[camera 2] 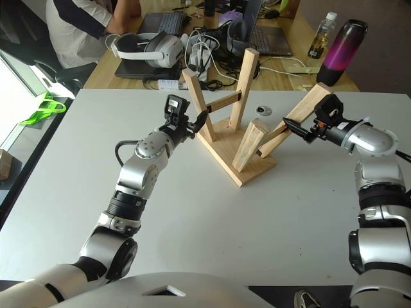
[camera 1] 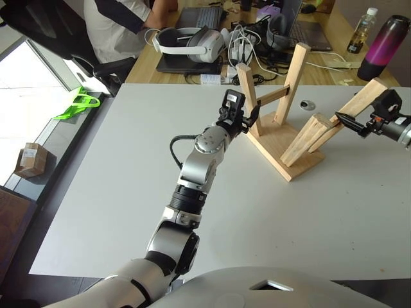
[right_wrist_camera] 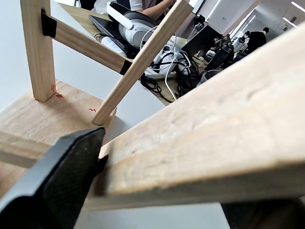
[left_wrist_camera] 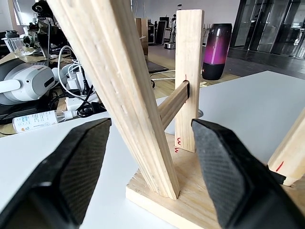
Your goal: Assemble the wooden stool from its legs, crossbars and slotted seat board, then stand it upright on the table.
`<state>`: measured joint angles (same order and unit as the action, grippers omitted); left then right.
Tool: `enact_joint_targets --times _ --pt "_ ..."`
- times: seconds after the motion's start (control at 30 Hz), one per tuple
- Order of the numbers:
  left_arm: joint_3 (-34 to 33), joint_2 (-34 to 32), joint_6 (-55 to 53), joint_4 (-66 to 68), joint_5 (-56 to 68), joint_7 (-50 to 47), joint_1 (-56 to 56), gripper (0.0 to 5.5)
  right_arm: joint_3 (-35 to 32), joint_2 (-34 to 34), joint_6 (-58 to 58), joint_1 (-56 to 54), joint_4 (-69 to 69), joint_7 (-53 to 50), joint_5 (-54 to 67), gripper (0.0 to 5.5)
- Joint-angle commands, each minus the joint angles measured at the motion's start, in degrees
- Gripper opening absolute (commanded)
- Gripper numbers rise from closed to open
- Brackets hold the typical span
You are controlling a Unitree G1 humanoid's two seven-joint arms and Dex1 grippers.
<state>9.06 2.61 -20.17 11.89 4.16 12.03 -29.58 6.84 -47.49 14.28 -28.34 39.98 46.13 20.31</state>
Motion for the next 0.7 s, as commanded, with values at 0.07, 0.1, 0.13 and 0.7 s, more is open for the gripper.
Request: enact_joint_targets --times 0.07,0.1,0.13,0.7 --pt "-0.54 -0.6 -0.82 0.18 -0.07 0.57 -0.74 3.1 -5.34 6.1 -14.13 5.86 -11.4 -6.59 3.66 3.68" --pt "-0.63 -0.65 -0.79 0.27 -0.06 0.58 -0.81 3.1 -7.37 6.73 -17.12 4.89 -14.09 -8.58 5.25 3.68" --pt "-0.74 -0.67 -0.75 0.41 -0.06 0.58 -0.89 3.1 -9.1 7.43 -20.25 3.59 -16.73 -10.27 6.81 3.68" --pt "-1.67 -0.09 0.05 1.34 -0.22 -0.09 -1.43 3.1 -23.53 7.84 -27.74 -45.4 3.18 -23.61 6.71 3.68"
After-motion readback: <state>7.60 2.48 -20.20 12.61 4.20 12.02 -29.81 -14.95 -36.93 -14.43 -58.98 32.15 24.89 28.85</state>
